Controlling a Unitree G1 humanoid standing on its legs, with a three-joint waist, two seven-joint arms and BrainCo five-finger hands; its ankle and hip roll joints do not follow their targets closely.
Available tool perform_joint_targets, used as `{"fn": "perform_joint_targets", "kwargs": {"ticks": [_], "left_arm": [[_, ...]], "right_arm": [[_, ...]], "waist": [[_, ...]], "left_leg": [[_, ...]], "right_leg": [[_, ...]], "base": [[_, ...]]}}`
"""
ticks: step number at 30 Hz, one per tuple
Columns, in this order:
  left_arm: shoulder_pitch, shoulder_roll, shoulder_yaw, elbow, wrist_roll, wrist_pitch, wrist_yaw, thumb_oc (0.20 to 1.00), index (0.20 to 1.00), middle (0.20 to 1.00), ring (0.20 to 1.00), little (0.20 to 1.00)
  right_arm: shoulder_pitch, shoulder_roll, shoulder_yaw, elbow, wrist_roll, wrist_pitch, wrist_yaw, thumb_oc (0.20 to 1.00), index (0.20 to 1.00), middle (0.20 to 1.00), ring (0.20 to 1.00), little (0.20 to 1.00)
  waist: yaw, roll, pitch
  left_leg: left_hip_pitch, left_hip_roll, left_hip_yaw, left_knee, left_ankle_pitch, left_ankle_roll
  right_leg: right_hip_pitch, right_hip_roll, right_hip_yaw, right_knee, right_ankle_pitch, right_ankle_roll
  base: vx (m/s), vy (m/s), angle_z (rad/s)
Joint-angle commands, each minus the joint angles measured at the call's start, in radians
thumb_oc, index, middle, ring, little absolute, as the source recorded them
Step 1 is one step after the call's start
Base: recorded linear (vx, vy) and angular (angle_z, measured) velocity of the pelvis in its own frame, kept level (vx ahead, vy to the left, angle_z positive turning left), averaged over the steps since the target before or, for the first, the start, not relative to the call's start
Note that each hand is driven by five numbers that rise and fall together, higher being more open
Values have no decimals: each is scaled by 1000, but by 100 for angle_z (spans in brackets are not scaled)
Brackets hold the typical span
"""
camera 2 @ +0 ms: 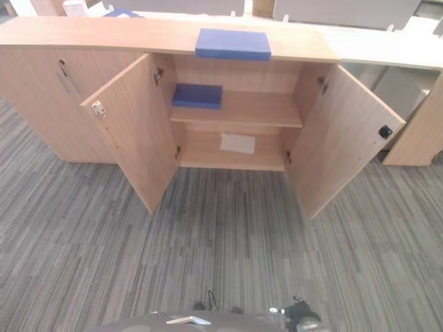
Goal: Put the empty folder in the office cabinet
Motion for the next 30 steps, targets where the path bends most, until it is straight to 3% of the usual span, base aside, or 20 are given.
{"fn": "perform_joint_targets", "kwargs": {"ticks": [1,3,6,8,11,13,16,21,22,23,26,27,28,30], "left_arm": [[-25,-12,-18,37,-46,-15,17,1000,1000,1000,1000,1000],[-26,-11,-14,40,-42,-11,11,1000,1000,1000,1000,1000],[-21,-4,14,54,-37,0,7,1000,1000,1000,1000,1000],[-9,-6,39,69,-14,-1,-4,1000,1000,1000,1000,1000],[-4,-8,47,72,-7,0,-6,1000,1000,1000,1000,1000],[24,-13,64,76,3,-7,0,1000,1000,1000,1000,1000],[41,-17,73,75,16,-14,-9,1000,1000,1000,1000,1000],[62,-23,83,76,68,-26,-35,1000,1000,1000,1000,1000],[68,-25,78,77,99,-59,-49,1000,1000,1000,1000,1000],[68,-25,78,77,99,-59,-49,1000,1000,1000,1000,1000],[48,-17,50,59,47,-106,-54,1000,1000,1000,1000,1000],[37,-16,42,51,39,-112,-51,1000,1000,1000,1000,1000],[34,-15,42,48,38,-112,-50,1000,1000,1000,1000,1000],[13,-15,37,32,35,-119,-40,1000,1000,1000,1000,1000]], "right_arm": [[-20,-53,-16,-39,110,-64,-28,1000,1000,1000,1000,1000],[-17,-54,-25,-39,115,-69,-29,1000,1000,1000,1000,1000],[5,-43,-57,-25,156,-126,-24,1000,1000,1000,1000,1000],[25,-40,-85,-28,132,-143,-14,1000,1000,1000,1000,1000],[35,-39,-91,-30,126,-150,-8,1000,1000,1000,1000,1000],[67,-40,-106,-39,93,-144,-2,1000,1000,1000,1000,1000],[76,-43,-100,-39,87,-132,-9,1000,1000,1000,1000,1000],[73,-55,-95,-25,95,-130,-9,1000,1000,1000,1000,1000],[75,-69,-98,-27,98,-107,-14,1000,1000,1000,1000,1000],[75,-69,-98,-27,98,-107,-14,1000,1000,1000,1000,1000],[81,-105,-96,-26,53,-89,-4,1000,1000,1000,1000,1000],[78,-113,-94,-25,55,-91,-4,1000,1000,1000,1000,1000],[77,-115,-95,-25,55,-92,-5,1000,1000,1000,1000,1000],[67,-126,-93,-32,43,-100,-7,1000,1000,1000,1000,1000]], "waist": [[-40,35,54],[-52,33,65],[-81,17,85],[-90,12,91],[-92,8,93],[-101,-12,91],[-108,-23,65],[-107,-15,26],[-113,-8,1],[-113,-8,1],[-129,10,-28],[-125,-1,-22],[-123,-10,-21],[-98,-38,3]], "left_leg": [[79,-60,-3,-72,-93,-18],[97,-61,-4,-70,-102,-25],[152,-74,-26,-50,-140,-40],[201,-71,-37,-48,-164,-51],[218,-69,-39,-41,-178,-54],[282,-64,-41,2,-246,-53],[313,-59,-43,28,-291,-50],[355,-39,-48,62,-337,-71],[364,-28,-54,101,-327,-92],[364,-28,-54,101,-327,-92],[334,28,-17,260,-145,-168],[265,53,17,416,-95,-181],[239,57,25,456,-84,-183],[53,62,41,669,-93,-170]], "right_leg": [[-115,-102,-85,111,84,40],[-116,-102,-89,53,86,42],[-161,-109,-75,-134,175,74],[-185,-117,-103,-259,216,92],[-193,-121,-119,-294,227,98],[-172,-138,-156,-350,229,97],[-129,-139,-140,-362,231,88],[-95,-132,-120,-303,188,54],[-86,-109,-85,-255,162,28],[-86,-109,-85,-255,162,28],[-72,-64,-90,-218,103,-29],[-46,-63,-89,-222,80,-50],[-39,-67,-87,-224,75,-55],[12,-78,-82,-229,42,-81]], "base": [[41,78,-22],[219,-1,10],[401,-74,1],[424,-114,7],[262,-65,5],[791,-223,17],[524,-186,27],[430,-185,32],[442,-197,22],[534,-245,28],[368,-209,5],[214,-176,-3],[179,-185,8],[158,-159,3]]}}
